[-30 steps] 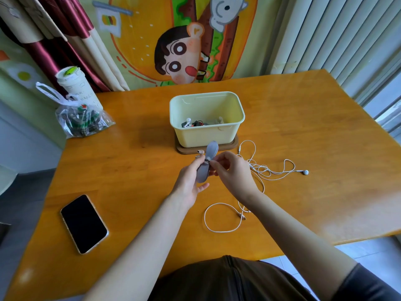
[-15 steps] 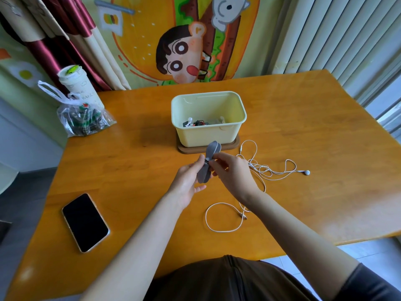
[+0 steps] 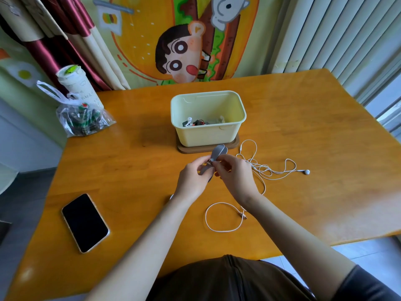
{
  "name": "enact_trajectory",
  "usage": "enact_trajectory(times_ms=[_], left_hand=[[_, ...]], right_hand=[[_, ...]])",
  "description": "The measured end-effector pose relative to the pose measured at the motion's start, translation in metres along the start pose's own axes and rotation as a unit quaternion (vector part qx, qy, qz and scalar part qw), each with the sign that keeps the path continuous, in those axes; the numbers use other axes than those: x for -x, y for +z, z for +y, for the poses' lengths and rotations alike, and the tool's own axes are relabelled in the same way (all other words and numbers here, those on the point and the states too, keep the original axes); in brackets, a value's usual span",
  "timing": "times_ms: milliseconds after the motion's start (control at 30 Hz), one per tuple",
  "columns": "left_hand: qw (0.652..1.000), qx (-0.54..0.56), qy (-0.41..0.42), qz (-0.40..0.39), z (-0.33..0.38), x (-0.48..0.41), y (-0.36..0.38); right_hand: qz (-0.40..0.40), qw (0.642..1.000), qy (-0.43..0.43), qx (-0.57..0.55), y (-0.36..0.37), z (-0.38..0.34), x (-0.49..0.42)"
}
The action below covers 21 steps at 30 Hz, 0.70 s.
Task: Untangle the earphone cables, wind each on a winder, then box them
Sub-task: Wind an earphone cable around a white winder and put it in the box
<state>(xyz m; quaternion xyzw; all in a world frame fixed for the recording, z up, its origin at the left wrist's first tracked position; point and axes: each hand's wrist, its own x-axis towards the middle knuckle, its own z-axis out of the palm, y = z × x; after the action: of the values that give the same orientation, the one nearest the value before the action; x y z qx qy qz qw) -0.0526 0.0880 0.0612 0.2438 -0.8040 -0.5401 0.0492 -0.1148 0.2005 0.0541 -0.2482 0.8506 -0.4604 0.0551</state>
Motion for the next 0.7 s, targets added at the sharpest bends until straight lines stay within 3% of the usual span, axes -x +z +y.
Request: enact_trajectory(times_ms=[167, 367, 467, 700], left_hand=[[0.998, -0.052, 0.03, 0.036, 0.004, 0.0, -0.003], [1.0, -0.018, -0.011, 0.021, -0.007, -0.01, -0.011], [0.999, 0.023, -0.027, 0.004, -0.01, -0.011, -0.014], [0.998, 0.007, -0.012, -0.06, -0.011, -0.011, -0.018]], right_hand=[[-0.013, 1.0, -0.007, 0.008, -0.001, -0.001, 0.0], [-0.018, 0.996, -0.04, 0.075, -0.011, 0.0, -0.003], [-0.001, 0.994, -0.05, 0.093, -0.02, 0.004, -0.008], [0.01, 0.989, -0.096, 0.114, -0.033, 0.003, -0.019]])
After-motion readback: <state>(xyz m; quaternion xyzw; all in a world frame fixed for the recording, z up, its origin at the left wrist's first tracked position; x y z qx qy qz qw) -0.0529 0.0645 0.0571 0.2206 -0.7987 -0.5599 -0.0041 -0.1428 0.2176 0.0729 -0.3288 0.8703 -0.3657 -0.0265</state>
